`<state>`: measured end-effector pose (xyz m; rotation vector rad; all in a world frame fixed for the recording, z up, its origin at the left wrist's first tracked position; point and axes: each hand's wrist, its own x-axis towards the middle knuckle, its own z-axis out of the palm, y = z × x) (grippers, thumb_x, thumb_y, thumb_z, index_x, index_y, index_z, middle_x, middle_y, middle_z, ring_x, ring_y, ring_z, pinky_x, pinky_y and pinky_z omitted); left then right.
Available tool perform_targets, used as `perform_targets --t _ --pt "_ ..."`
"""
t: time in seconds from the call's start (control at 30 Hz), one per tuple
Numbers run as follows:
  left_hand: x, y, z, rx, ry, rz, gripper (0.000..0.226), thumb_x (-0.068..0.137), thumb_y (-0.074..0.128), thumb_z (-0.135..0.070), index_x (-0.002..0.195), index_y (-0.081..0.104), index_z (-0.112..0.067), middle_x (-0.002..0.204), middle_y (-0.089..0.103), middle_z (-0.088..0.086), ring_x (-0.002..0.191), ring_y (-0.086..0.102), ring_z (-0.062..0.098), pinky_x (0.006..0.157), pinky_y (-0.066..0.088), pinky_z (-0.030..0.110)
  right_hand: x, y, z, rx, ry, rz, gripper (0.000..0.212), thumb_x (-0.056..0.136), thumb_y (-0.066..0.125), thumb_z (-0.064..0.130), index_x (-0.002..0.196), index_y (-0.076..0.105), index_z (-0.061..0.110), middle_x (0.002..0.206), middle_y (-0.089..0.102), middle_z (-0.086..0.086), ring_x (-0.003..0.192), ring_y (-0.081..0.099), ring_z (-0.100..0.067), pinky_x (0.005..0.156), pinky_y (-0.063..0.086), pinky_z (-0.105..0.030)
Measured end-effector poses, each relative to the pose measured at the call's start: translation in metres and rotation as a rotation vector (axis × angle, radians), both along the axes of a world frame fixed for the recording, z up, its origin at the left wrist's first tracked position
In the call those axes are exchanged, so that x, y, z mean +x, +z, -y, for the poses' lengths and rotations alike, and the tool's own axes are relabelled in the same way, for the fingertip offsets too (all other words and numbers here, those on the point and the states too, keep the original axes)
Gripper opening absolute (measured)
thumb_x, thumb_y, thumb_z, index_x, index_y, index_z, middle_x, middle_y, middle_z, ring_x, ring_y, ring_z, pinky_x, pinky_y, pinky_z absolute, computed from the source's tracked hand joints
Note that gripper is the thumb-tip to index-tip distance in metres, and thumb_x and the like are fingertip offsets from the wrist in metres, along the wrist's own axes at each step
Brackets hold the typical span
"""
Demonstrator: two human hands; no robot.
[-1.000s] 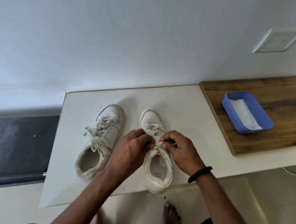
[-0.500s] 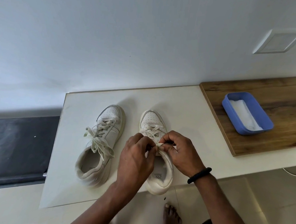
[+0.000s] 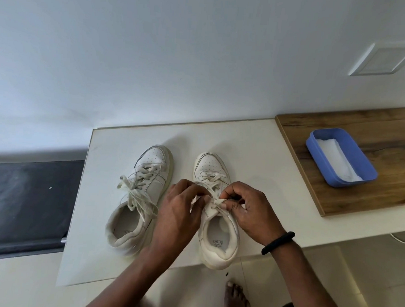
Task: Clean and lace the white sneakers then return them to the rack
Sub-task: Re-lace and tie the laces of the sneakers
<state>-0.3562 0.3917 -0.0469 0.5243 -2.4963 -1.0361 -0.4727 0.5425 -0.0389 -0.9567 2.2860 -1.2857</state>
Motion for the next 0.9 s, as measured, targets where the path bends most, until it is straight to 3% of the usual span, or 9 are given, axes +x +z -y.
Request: perform_targets --t 0.2,0.5,0.6,0.7,0.8,0.9 --pt "-0.005 -0.002 0.003 -0.077 -0.142 0.037 0.016 0.094 0.062 -0.031 0.107 0.072 -0.03 0.113 0.06 -0.012 0.108 0.055 0.015 0.086 0.051 0.04 -0.001 0.0 -0.001 0.01 0.011 0.015 0.012 0.084 0.076 0.008 0.087 0.07 0.017 0.086 0.069 0.01 0.085 0.066 -0.005 0.076 0.049 -0.012" --pt "-0.007 -0.002 0.01 -0.057 -0.222 0.043 0.013 0.09 0.065 -0.027 0.1 0.072 -0.025 0.106 0.065 -0.011 0.099 0.06 0.018 0.081 0.052 0.044 0.0 0.002 -0.001 0.02 0.006 -0.018 0.013 0.083 0.077 0.008 0.088 0.07 0.017 0.088 0.069 0.01 0.086 0.066 -0.005 0.076 0.048 -0.01" --pt "-0.006 -0.001 0.01 -0.021 -0.228 0.066 0.018 0.09 0.066 -0.034 0.103 0.072 -0.025 0.108 0.064 -0.011 0.102 0.058 0.016 0.085 0.051 0.042 0.002 0.003 -0.002 0.073 -0.007 -0.092 0.015 0.081 0.08 0.013 0.09 0.069 0.02 0.09 0.068 0.011 0.086 0.065 -0.002 0.074 0.047 -0.008" --pt "-0.004 0.003 0.007 -0.024 -0.222 0.086 0.032 0.087 0.059 -0.052 0.103 0.071 -0.026 0.108 0.063 -0.013 0.102 0.057 0.015 0.085 0.051 0.04 0.003 0.006 -0.003 0.162 -0.005 -0.188 0.017 0.082 0.079 0.027 0.096 0.071 0.026 0.093 0.067 0.014 0.085 0.065 -0.002 0.074 0.055 -0.02" --pt "-0.003 0.002 0.0 -0.07 -0.135 0.054 0.023 0.086 0.063 -0.044 0.095 0.07 -0.025 0.101 0.064 -0.011 0.095 0.059 0.017 0.078 0.053 0.042 0.002 0.008 -0.002 0.187 0.032 -0.316 0.011 0.081 0.077 0.031 0.087 0.068 0.026 0.085 0.063 0.015 0.077 0.063 -0.006 0.068 0.058 -0.032" --pt "-0.002 0.001 -0.008 -0.138 -0.062 0.025 0.018 0.086 0.063 -0.04 0.088 0.067 -0.022 0.095 0.064 -0.008 0.089 0.06 0.02 0.074 0.053 0.044 0.002 0.009 -0.002 0.189 0.073 -0.387 0.013 0.081 0.075 0.026 0.082 0.063 0.023 0.082 0.058 0.014 0.072 0.058 -0.006 0.063 0.056 -0.033"
